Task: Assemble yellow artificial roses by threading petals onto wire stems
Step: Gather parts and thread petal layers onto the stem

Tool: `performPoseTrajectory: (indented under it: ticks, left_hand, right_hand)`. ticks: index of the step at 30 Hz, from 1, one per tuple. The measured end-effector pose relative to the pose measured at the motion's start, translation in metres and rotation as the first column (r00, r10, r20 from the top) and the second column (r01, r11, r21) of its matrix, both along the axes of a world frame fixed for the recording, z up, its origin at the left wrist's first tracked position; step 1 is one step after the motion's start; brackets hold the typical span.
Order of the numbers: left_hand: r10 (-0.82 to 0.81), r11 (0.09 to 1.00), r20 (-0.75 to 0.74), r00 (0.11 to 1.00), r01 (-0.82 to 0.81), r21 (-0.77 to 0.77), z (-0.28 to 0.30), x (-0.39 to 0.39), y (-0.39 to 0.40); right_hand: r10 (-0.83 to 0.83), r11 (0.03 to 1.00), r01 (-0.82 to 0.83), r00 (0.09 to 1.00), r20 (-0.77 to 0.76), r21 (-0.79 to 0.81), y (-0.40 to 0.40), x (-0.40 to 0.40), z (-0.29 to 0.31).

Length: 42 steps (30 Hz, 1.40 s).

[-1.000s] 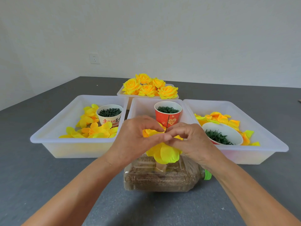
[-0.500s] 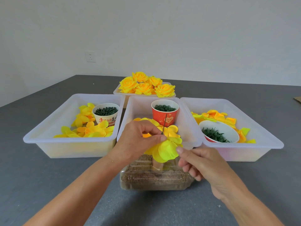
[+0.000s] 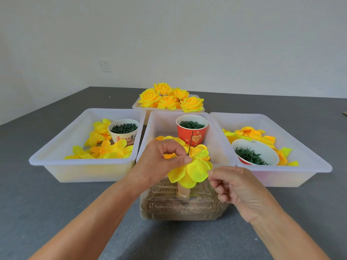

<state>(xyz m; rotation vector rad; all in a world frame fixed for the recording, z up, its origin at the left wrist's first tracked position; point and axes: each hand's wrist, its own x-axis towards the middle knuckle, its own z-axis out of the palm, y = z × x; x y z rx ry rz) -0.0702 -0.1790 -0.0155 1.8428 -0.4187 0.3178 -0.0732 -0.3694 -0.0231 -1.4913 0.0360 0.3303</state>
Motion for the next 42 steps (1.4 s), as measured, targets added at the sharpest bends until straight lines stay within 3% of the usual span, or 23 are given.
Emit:
performPoseTrajectory:
  ticks: [5,7,8,10,12,13,16,18,28,35,42]
  left_hand:
    - [-0.011,1.0,0.024,1.0,0.011,-0.003,-0.003,0.001,0.0]
    - [-0.012,1.0,0.029,1.0,0.012,0.003,-0.005,0.001,0.0]
    - [-0.017,1.0,0.031,0.999,0.016,0.01,-0.006,0.001,0.0]
    - [-0.017,1.0,0.035,0.999,0.017,0.019,-0.006,0.001,0.001]
    - [-0.012,0.999,0.046,0.999,0.01,0.053,-0.004,0.002,0.002]
    - [-0.013,0.997,0.044,0.999,0.01,0.078,-0.002,0.003,0.003]
    - [-0.022,0.988,0.033,0.999,0.017,0.15,0.002,0.003,0.006]
    - [-0.019,0.982,0.031,0.999,0.013,0.186,0.004,0.001,0.007]
    - [0.059,0.988,0.003,0.998,-0.059,0.142,0.005,0.001,0.001]
    - [0.047,0.984,0.118,0.992,-0.067,0.167,0.0,0.0,0.0]
    - [-0.024,0.985,-0.028,0.999,0.029,0.173,0.013,0.002,0.004]
  right_hand:
    - [0.001,1.0,-0.001,1.0,0.012,-0.003,0.0,0.002,-0.002]
    - [-0.095,0.995,0.096,0.992,0.088,-0.011,0.001,0.002,-0.004]
    - [-0.191,0.978,0.203,0.961,0.2,-0.04,0.001,0.002,-0.006]
    - [-0.313,0.889,0.44,0.783,0.537,-0.124,0.002,0.0,-0.005]
    - [-0.21,0.873,0.462,0.64,0.739,-0.152,0.006,-0.001,0.007]
    - [-0.116,0.894,0.405,0.624,0.773,-0.192,0.01,-0.001,0.012]
    - [0.139,0.862,0.278,0.674,0.725,-0.424,0.022,0.003,0.019]
    - [0.194,0.844,0.239,0.698,0.689,-0.48,0.026,0.005,0.018]
    - [0.152,0.874,0.182,0.78,0.607,-0.451,0.025,0.006,0.016]
    - [0.15,0.872,0.194,0.768,0.623,-0.45,0.025,0.008,0.013]
    - [0.174,0.933,0.049,0.806,0.566,-0.357,0.012,0.013,0.016]
